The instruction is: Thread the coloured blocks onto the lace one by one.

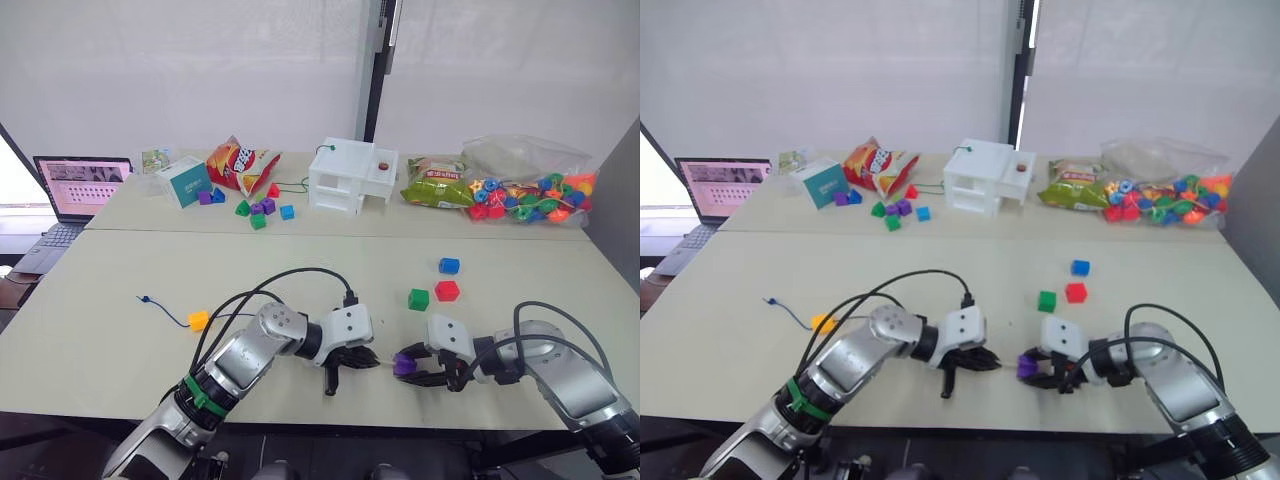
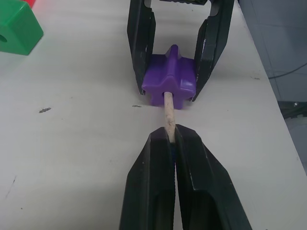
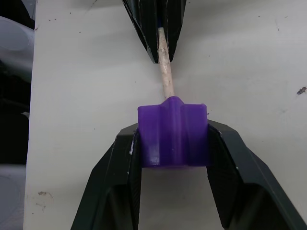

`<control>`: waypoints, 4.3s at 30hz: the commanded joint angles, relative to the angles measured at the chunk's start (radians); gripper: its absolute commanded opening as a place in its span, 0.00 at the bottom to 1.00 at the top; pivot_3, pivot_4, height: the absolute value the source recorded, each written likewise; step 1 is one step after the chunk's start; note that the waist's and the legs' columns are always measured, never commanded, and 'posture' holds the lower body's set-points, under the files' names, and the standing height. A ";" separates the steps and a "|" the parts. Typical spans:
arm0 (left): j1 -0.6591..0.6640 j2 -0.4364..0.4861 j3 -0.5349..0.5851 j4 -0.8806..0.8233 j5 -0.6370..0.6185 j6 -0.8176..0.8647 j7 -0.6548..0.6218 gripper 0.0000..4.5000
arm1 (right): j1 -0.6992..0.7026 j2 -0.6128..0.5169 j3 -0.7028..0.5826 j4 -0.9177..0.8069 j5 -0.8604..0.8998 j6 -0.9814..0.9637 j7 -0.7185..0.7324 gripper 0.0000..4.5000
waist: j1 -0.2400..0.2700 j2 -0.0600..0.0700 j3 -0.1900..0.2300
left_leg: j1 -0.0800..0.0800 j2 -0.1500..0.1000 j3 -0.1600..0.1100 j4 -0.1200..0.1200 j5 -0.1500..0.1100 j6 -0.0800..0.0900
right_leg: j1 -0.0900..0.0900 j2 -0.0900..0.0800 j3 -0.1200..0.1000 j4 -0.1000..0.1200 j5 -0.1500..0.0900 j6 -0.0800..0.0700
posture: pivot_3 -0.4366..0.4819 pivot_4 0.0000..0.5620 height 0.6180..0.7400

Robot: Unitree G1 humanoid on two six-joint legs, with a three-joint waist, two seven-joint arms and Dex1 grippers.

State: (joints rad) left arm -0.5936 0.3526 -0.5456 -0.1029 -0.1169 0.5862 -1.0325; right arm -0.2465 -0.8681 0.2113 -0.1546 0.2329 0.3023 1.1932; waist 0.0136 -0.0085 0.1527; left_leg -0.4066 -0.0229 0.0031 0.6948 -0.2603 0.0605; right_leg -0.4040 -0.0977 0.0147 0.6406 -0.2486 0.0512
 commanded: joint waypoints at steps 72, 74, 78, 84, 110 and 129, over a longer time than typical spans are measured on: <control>0.112 0.061 0.044 -0.189 -0.054 0.021 -0.029 0.00 | 0.042 0.045 0.017 -0.015 -0.073 -0.008 0.039 0.30 | -0.002 0.000 0.000 | 0.002 0.000 -0.002 0.000 0.000 0.000 | 0.002 0.000 0.000 0.000 0.000 0.000 | 0.48 0.27 1.00; 0.115 0.075 0.046 -0.200 -0.061 0.032 -0.030 0.00 | 0.038 0.042 0.020 -0.003 -0.079 -0.012 0.039 0.30 | -0.002 0.000 0.000 | 0.002 0.000 -0.002 0.000 0.000 0.000 | 0.002 0.000 0.000 0.000 0.000 0.000 | 0.48 0.27 1.00; 0.124 0.090 0.044 -0.217 -0.070 0.034 -0.021 0.00 | 0.027 0.040 0.026 0.012 -0.091 -0.010 0.035 0.30 | -0.002 0.000 0.000 | 0.002 0.000 -0.002 0.000 0.000 0.000 | 0.002 0.000 0.000 0.000 0.000 0.000 | 0.48 0.27 1.00; 0.155 0.081 0.050 -0.243 -0.076 0.031 0.007 0.00 | 0.014 0.037 0.033 -0.002 -0.087 0.010 0.037 0.30 | -0.002 -0.001 0.000 | 0.004 0.000 -0.002 0.000 0.000 0.000 | 0.004 0.000 0.001 0.000 0.000 0.000 | 0.48 0.27 1.00; 0.060 0.140 0.027 -0.297 -0.026 0.224 0.102 0.00 | 0.010 0.015 0.040 -0.022 -0.098 0.025 0.031 0.30 | -0.002 -0.001 0.000 | 0.004 0.000 -0.002 0.000 0.000 0.000 | 0.004 0.000 0.001 0.000 0.000 0.000 | 0.48 0.27 1.00; 0.052 0.138 0.011 -0.366 -0.103 0.328 0.139 0.00 | 0.001 0.014 0.047 -0.029 -0.101 0.038 0.018 0.30 | -0.002 -0.001 0.000 | 0.004 0.000 -0.002 0.000 0.000 0.000 | 0.003 0.000 0.001 0.000 0.000 0.000 | 0.48 0.27 1.00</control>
State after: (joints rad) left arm -0.5276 0.4938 -0.5333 -0.4416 -0.2060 0.9205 -0.8944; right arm -0.2519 -0.8464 0.2322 -0.1911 0.1695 0.3225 1.2258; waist 0.0119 -0.0100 0.1525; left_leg -0.4029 -0.0227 0.0014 0.6948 -0.2602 0.0601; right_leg -0.4005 -0.0973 0.0156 0.6405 -0.2484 0.0515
